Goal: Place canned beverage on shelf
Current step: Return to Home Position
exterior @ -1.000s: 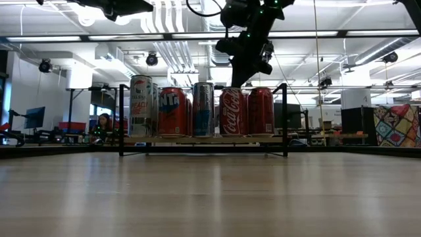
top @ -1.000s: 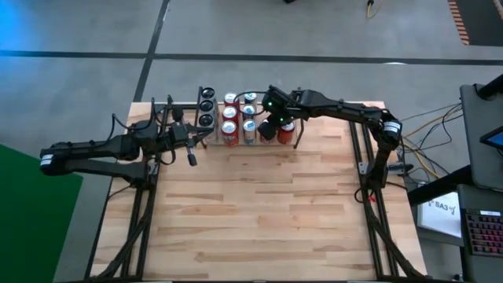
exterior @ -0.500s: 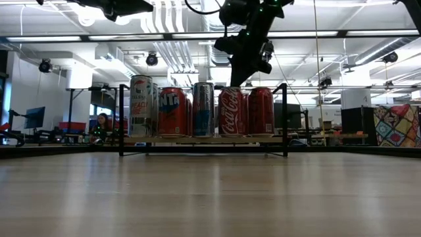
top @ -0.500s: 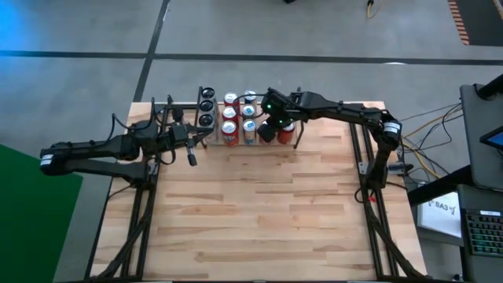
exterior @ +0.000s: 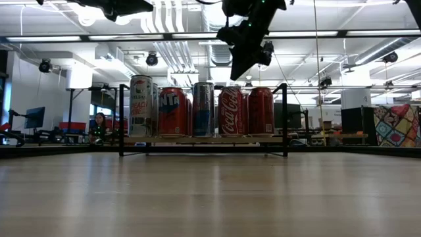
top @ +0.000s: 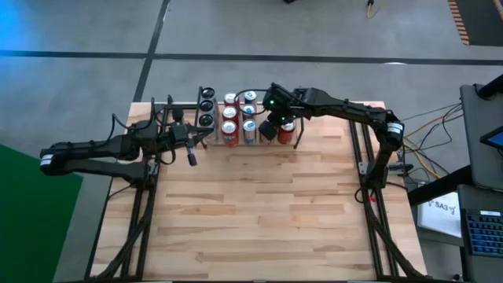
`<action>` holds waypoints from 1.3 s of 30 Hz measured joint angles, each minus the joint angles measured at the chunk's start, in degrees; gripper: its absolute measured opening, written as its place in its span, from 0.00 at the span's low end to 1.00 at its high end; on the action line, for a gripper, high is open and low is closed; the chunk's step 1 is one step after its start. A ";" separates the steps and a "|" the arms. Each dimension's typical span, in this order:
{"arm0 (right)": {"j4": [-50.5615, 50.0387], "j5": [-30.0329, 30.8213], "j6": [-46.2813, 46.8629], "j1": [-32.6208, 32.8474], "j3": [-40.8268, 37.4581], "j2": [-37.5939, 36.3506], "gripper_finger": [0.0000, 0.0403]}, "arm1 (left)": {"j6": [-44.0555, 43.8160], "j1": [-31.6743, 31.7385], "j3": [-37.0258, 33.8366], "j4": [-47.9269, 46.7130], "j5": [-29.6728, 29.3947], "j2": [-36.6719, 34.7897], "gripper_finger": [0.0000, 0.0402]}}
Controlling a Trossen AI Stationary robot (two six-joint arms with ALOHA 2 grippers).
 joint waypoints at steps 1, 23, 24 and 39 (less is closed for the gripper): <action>-0.19 0.10 -0.20 -0.23 0.00 -0.17 0.02 | 0.01 0.01 0.00 0.08 0.00 0.00 0.00; 23.84 -6.68 -19.03 -2.09 -20.70 -13.91 0.02 | -1.05 0.01 -0.07 -7.51 7.23 -6.32 0.00; 26.01 -8.12 -19.38 -2.07 -22.78 -15.02 0.02 | -1.09 0.01 -0.49 -7.45 8.48 -7.13 0.00; 47.13 -17.47 -20.91 -1.46 -47.28 -30.73 0.02 | -3.27 0.01 -14.01 0.29 14.10 -18.50 0.00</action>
